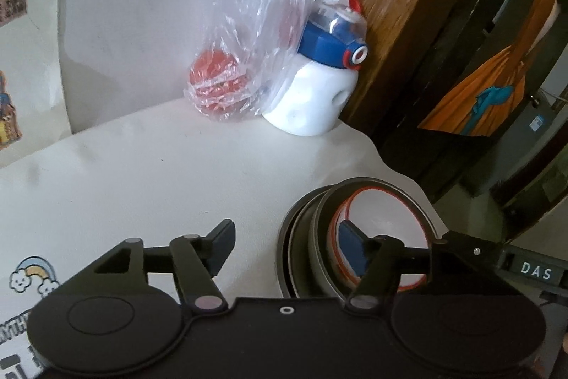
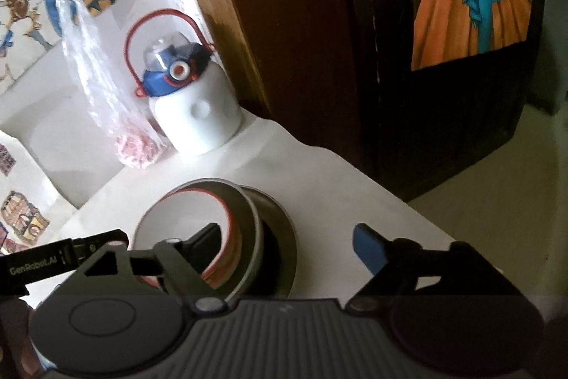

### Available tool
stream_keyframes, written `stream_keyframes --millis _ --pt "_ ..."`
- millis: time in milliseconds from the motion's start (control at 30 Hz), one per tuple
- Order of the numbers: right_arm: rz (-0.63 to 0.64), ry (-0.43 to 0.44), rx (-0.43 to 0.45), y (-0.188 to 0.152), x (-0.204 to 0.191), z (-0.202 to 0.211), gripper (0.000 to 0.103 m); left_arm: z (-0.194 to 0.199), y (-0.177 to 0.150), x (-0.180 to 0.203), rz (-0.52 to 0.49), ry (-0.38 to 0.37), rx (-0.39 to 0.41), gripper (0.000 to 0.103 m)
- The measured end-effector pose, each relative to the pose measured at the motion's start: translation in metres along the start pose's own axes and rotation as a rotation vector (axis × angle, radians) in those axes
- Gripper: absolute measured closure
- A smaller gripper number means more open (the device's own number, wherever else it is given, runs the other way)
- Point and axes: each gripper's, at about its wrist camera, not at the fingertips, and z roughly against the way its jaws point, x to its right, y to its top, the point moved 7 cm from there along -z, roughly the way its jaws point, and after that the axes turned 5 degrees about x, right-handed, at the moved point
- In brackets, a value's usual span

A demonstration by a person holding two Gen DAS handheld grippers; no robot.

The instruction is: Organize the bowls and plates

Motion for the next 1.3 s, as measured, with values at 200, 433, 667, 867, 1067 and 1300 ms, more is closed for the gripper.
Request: stream_keyframes --millis 200,433,667,867,1067,1300 --pt "0.014 0.025 0.059 0.001 -0.017 0.033 0.001 0.037 0.003 -0.004 -0.01 0.025 0.047 0.021" --pt "0.023 0.068 0.107 -0.002 -0.036 0.066 0.0 0.093 0.004 -0.011 -0.034 0.077 0.138 0.004" --pt "0.068 0.086 0.177 -0.02 -0.06 0.11 0.0 0.14 -0.012 -0.015 -0.061 0.086 0.191 0.003" --pt "0.103 0.096 0.242 -0.041 -0.081 0.152 0.0 0.182 -0.032 -0.021 -0.054 0.07 0.253 0.001" --pt "0.14 0.091 0.286 -0.073 -0.106 0.187 0.0 0.222 -0.057 -0.032 -0.073 0.071 0.32 0.001" --pt "0.138 0.09 0.332 -0.11 -0.129 0.215 0.0 0.264 -0.087 -0.059 -0.077 0.075 0.378 0.001"
